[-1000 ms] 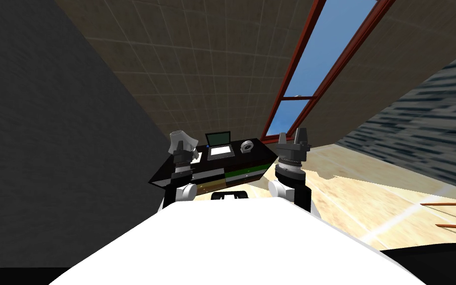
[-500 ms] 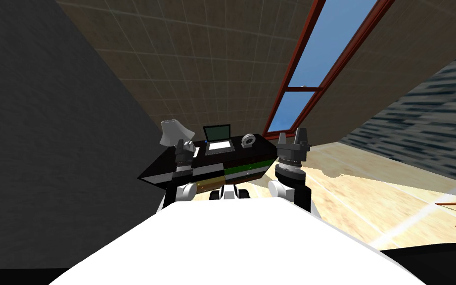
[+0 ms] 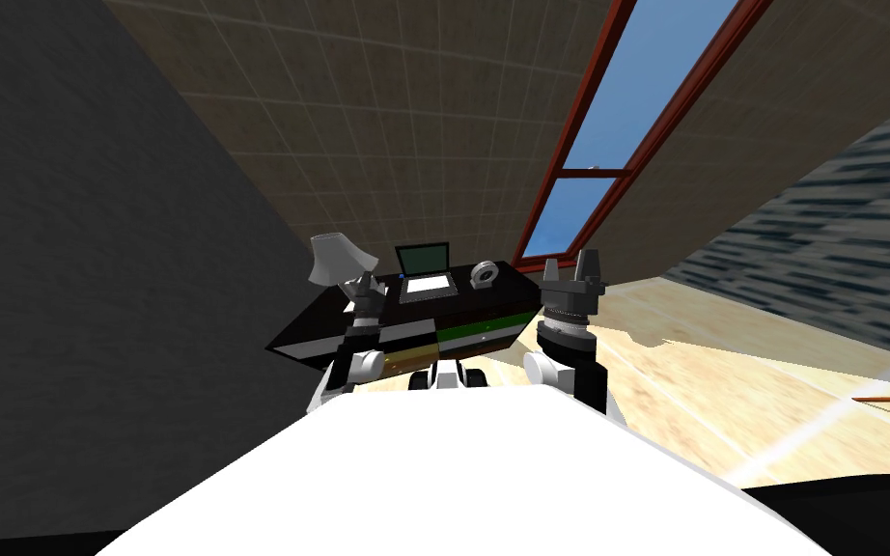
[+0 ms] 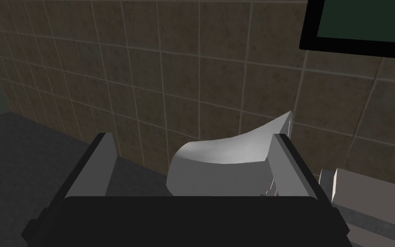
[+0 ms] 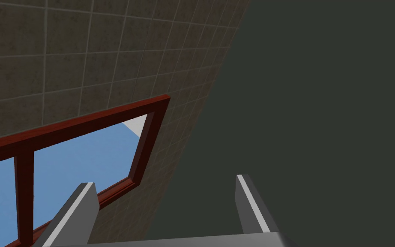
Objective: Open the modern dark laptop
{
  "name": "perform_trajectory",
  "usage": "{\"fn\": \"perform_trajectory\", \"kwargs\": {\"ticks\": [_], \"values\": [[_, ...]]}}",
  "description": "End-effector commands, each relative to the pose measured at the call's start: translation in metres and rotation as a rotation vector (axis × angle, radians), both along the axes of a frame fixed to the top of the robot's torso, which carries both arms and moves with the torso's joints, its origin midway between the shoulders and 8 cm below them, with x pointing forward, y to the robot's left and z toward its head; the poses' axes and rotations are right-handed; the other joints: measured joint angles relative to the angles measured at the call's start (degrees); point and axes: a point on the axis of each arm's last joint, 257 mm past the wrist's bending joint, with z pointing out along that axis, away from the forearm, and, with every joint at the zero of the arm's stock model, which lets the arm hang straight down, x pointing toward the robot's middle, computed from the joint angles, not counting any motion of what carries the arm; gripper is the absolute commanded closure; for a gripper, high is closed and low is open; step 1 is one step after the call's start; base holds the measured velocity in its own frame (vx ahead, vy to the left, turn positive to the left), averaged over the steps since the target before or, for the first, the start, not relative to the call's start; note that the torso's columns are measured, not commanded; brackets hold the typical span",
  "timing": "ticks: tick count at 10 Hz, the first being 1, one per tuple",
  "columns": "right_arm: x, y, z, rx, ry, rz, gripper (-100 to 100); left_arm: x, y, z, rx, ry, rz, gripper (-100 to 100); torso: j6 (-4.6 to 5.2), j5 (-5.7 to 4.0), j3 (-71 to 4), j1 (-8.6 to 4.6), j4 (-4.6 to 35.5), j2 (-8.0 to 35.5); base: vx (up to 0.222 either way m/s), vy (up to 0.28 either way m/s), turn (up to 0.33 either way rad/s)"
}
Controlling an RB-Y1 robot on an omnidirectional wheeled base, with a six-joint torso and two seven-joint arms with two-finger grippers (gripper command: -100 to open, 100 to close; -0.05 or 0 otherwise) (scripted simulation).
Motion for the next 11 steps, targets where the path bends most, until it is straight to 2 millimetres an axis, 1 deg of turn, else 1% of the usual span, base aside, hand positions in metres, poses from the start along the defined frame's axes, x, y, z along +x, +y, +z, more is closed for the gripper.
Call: {"fn": "perform_trajectory", "kwargs": {"ticks": [1,3,4,6,7,8,9,11], "values": [[0.0,0.0,0.0,0.0,0.0,0.0,0,0.024,-0.003,-0.012,0.036,0.036,-0.015,-100,0.0,0.0,-0.01,-0.01,0.0,-0.01,0.014,-0.018,0.004],[0.0,0.0,0.0,0.0,0.0,0.0,0,0.044,-0.004,-0.022,0.061,0.066,-0.021,-100,0.0,0.0,0.01,0.0,0.01,0.01,0.013,-0.019,0.005],[0.0,0.0,0.0,0.0,0.0,0.0,0,0.046,-0.004,-0.025,0.061,0.071,-0.022,-100,0.0,0.0,0.0,-0.01,0.01,0.01,0.011,-0.014,0.0],[0.0,0.0,0.0,0.0,0.0,0.0,0,0.069,-0.005,-0.033,0.085,0.1,-0.026,-100,0.0,0.01,0.01,0.02,0.01,0.02,0.011,-0.014,0.005],[0.0,0.0,0.0,0.0,0.0,0.0,0,0.07,-0.004,-0.036,0.085,0.107,-0.025,-100,0.0,0.0,0.0,0.0,0.0,0.01,0.011,-0.013,0.002],[0.0,0.0,0.0,0.0,0.0,0.0,0,0.082,-0.004,-0.038,0.098,0.12,-0.027,-100,0.0,0.0,0.01,-0.01,0.0,0.02,0.009,-0.014,0.005],[0.0,0.0,0.0,0.0,0.0,0.0,0,0.083,-0.004,-0.041,0.098,0.125,-0.026,-100,0.0,0.0,0.01,0.0,0.01,0.01,0.008,-0.011,0.0],[0.0,0.0,0.0,0.0,0.0,0.0,0,0.105,-0.002,-0.047,0.123,0.157,-0.025,-100,0.0,0.0,0.01,0.01,0.01,0.01,0.011,-0.018,0.005]]}}
